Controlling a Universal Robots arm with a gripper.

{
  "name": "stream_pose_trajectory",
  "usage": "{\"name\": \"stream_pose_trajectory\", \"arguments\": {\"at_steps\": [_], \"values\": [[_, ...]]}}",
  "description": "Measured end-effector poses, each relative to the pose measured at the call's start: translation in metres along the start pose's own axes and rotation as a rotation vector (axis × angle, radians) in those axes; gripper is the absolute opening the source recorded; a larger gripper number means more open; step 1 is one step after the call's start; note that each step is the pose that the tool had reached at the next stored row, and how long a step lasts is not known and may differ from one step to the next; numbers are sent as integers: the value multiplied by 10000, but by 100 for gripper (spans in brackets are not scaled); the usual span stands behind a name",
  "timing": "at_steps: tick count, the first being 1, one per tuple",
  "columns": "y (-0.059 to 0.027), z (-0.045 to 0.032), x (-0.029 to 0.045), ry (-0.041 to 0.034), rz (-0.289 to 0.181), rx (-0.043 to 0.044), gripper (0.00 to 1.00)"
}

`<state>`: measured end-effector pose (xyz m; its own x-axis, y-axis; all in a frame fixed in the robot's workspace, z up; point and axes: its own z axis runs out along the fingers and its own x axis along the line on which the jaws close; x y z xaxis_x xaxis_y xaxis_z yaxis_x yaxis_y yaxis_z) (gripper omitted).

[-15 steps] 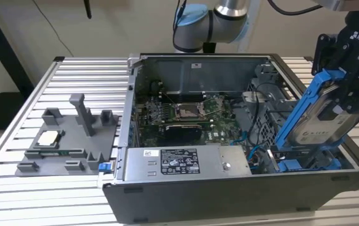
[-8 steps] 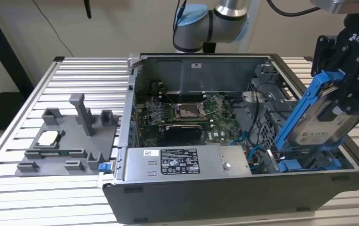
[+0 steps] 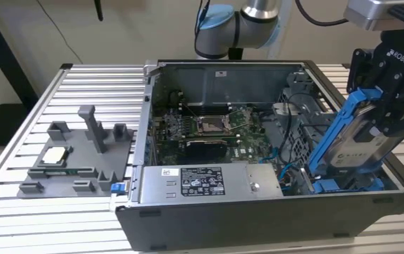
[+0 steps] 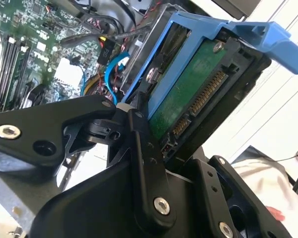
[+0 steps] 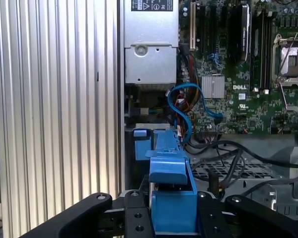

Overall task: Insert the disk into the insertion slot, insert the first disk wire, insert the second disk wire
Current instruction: 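Insert the disk into the insertion slot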

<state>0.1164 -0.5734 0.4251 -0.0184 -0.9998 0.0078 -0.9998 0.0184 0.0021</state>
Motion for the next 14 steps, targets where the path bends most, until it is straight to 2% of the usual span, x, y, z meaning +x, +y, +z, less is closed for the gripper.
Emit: {"name": "stream_pose_trajectory", "arguments": {"at_steps": [6,14], "values": [[-33,76,-1,1,0,0,33],[-34,174,-7,2,1,-6,33]]}}
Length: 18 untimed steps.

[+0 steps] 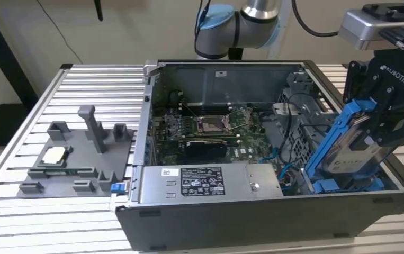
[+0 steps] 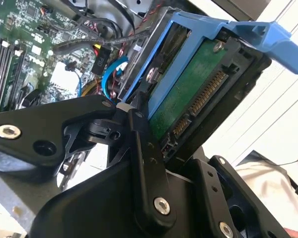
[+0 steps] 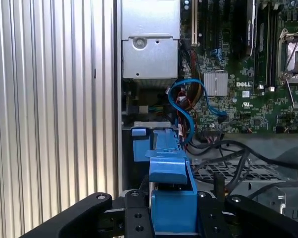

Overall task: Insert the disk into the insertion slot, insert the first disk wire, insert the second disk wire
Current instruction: 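Insert the disk into the insertion slot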

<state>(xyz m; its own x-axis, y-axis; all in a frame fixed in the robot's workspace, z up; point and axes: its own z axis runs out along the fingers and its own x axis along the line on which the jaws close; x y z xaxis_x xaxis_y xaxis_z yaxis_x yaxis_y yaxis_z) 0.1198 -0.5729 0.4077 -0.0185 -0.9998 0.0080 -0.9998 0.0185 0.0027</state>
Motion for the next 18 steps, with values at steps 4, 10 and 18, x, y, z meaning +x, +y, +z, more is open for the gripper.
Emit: {"name": "stream_pose_trajectory", "arguments": {"at_steps": [4,10,18], "values": [[0,64,-9,-2,21,-2,33],[-6,174,-13,-8,113,-3,33],[-8,225,-15,-8,147,-3,33]]}}
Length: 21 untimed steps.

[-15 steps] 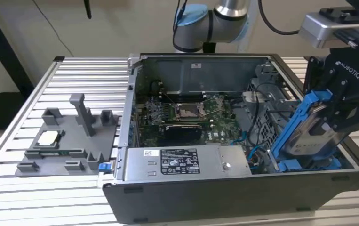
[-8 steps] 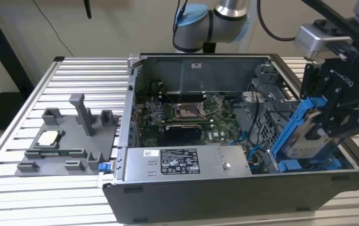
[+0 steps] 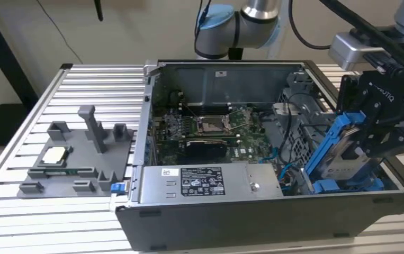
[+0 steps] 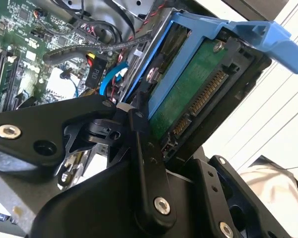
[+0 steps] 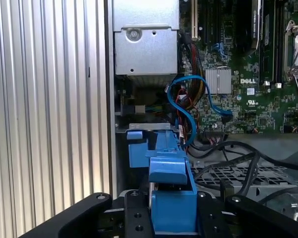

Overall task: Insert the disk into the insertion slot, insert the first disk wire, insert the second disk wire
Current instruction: 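Insert the disk into the insertion slot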

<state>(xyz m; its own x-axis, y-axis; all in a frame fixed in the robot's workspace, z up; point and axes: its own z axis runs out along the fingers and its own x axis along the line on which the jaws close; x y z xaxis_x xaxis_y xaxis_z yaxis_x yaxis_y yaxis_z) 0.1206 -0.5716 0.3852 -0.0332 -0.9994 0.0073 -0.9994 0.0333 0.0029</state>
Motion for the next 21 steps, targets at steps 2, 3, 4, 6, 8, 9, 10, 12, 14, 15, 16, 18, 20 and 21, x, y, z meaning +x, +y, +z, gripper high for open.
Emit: {"name": "stream_pose_trajectory", "arguments": {"at_steps": [2,3,4,6,8,9,10,12,14,15,16,18,20,21], "values": [[0,0,0,-1,0,0,33],[0,0,-1,0,0,0,33],[0,0,-1,0,0,0,33],[0,0,-1,1,0,0,33],[0,0,-2,0,0,0,33],[0,0,-2,1,0,0,33],[0,-1,-2,1,-1,1,33],[0,-1,-2,2,-1,0,40],[0,-1,-3,1,-1,0,46],[0,-1,-3,1,-1,0,46],[0,0,-3,0,0,0,53],[0,0,-3,0,0,0,53],[0,0,-4,0,-1,0,53],[0,0,-4,0,0,0,53]]}}
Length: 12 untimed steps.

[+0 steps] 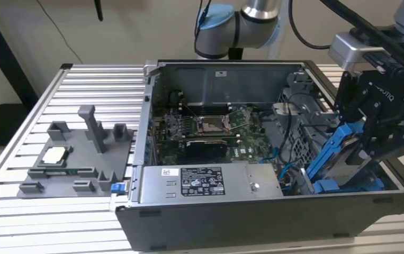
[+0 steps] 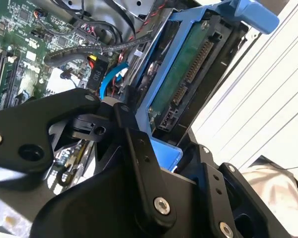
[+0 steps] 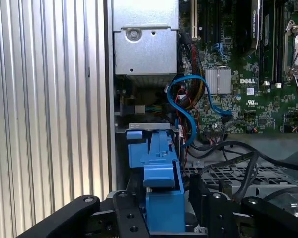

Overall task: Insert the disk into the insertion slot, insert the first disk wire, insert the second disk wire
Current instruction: 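Insert the disk into the insertion slot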

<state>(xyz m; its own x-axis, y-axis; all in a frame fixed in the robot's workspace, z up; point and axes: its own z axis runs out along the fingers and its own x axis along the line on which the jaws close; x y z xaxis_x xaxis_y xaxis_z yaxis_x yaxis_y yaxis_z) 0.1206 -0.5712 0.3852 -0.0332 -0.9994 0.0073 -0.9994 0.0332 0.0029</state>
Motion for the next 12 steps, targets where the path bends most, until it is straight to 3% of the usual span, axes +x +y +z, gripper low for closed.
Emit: {"name": "stream_pose_trajectory", "arguments": {"at_steps": [7,8,12], "values": [[0,0,-1,0,0,0,51],[0,0,-1,0,0,0,38],[0,0,-2,-1,0,0,33]]}}
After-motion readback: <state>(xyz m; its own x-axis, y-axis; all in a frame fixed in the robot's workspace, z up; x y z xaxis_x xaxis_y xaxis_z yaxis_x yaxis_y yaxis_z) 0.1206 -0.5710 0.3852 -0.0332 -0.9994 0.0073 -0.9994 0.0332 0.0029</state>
